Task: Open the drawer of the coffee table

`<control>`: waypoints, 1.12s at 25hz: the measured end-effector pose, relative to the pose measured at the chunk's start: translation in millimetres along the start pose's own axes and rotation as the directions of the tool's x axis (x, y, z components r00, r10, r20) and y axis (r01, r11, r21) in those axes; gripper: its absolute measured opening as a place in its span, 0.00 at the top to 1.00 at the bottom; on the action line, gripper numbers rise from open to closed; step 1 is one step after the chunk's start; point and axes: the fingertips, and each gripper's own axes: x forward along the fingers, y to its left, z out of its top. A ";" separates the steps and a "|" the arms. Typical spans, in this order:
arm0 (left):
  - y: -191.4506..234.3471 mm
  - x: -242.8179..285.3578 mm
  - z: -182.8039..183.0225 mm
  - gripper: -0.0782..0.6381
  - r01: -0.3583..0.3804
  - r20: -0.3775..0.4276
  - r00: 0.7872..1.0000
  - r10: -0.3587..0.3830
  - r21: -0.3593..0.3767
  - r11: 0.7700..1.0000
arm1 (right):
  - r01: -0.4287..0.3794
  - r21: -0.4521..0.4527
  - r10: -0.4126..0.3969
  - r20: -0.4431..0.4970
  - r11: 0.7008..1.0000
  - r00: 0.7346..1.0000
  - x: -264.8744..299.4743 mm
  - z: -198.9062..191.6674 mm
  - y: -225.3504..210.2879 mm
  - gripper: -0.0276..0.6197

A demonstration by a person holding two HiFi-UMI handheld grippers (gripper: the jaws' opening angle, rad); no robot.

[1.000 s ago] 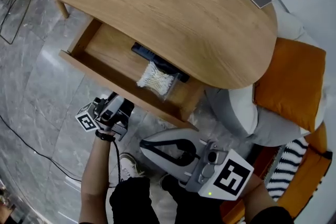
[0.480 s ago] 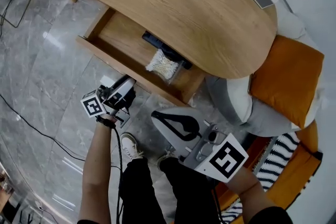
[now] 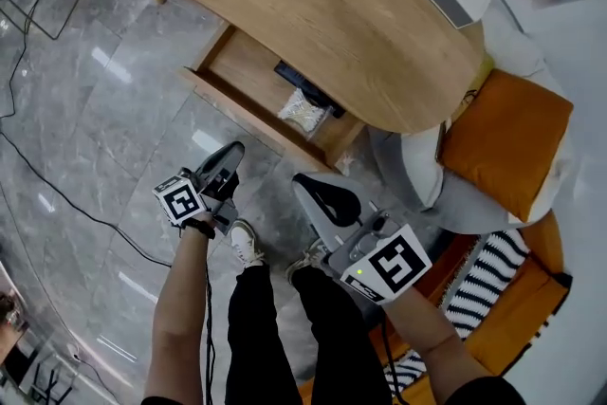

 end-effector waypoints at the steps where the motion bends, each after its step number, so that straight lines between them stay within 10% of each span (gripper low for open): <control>1: -6.9 -1.7 2.3 0.85 -0.019 -0.005 1.000 0.019 0.003 1.000 | 0.010 0.001 -0.010 -0.001 1.000 1.000 -2.7 7.1 2.5 0.96; 7: -48.8 0.3 8.5 0.86 -0.138 -0.082 0.986 0.148 0.111 0.984 | 0.051 -0.028 -0.052 -0.018 0.998 0.999 -14.0 47.0 15.5 0.96; 16: -159.0 10.7 71.0 0.88 -0.072 -0.016 0.997 0.078 0.238 0.969 | 0.091 -0.082 -0.092 -0.008 0.993 0.996 -40.0 116.7 32.1 0.96; 28: -329.9 2.5 150.0 0.88 -0.114 0.072 0.993 0.090 0.491 0.864 | 0.175 -0.096 -0.174 0.018 0.980 0.985 -102.6 216.8 71.4 0.96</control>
